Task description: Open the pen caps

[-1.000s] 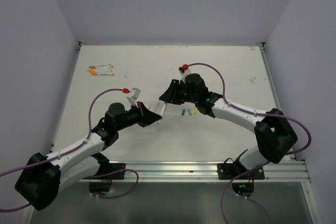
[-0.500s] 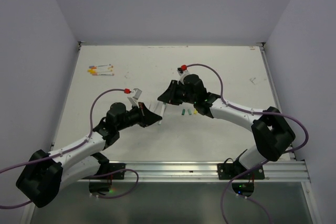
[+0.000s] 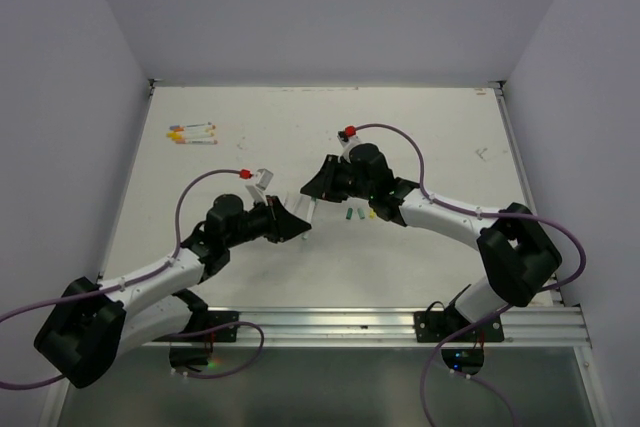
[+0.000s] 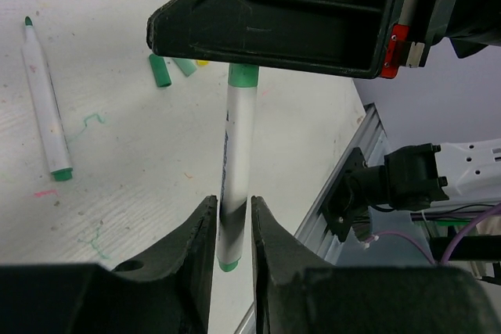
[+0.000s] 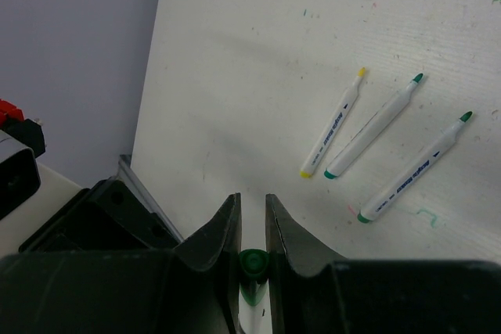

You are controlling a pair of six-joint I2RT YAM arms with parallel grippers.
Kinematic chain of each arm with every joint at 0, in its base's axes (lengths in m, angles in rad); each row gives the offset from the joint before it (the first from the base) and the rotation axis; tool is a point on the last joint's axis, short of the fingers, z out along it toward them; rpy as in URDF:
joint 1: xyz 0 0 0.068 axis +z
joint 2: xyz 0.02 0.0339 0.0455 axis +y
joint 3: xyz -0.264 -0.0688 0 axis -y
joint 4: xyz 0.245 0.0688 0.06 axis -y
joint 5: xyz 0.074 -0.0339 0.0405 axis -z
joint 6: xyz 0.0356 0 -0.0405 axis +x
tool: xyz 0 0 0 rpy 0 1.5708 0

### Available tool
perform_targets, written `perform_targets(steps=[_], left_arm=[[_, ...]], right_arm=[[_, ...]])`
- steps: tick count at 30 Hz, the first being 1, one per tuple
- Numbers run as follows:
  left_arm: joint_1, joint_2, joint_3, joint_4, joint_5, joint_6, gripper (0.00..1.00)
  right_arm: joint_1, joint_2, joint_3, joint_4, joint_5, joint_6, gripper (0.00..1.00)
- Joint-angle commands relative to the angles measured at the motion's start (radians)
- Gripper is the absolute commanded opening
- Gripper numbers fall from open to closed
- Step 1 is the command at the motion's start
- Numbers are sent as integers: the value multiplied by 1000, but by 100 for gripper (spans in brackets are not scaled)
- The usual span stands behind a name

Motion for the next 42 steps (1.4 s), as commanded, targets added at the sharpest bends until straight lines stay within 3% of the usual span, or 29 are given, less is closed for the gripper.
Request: perform_targets(steps=[1, 16, 17, 20, 24, 29, 36, 37, 38, 39, 42], left_arm=[[-5, 16, 38, 75, 37, -19, 26], [-17, 48, 44, 124, 57, -24, 28], [-17, 52, 42, 130, 60, -24, 26], [-20, 66, 48, 121, 74, -27, 0], [-20, 54, 44, 112, 52, -36, 0], [-22, 48, 54, 112, 45, -44, 0], [-20, 32, 59, 92, 35, -42, 0], [-20, 31, 61, 89, 37, -39, 0], [-22, 26, 61, 88, 35, -37, 0], [-20, 28, 62, 83, 35, -37, 0], [-20, 23, 58, 78, 35, -33, 0]], right_arm=[[1, -28, -5, 42, -12, 8, 0], [3, -25, -22, 91, -41, 48, 0], [3, -24, -22, 93, -40, 49, 0], [4, -24, -21, 93, -43, 48, 0], [4, -12, -18, 88, -64, 43, 24], [4, 2, -31, 104, -81, 52, 29], [3, 4, -41, 114, -86, 54, 24], [3, 5, -42, 114, -86, 51, 19], [3, 8, -41, 114, -86, 51, 6], [3, 10, -41, 114, -84, 48, 0], [2, 15, -31, 98, -64, 42, 0]])
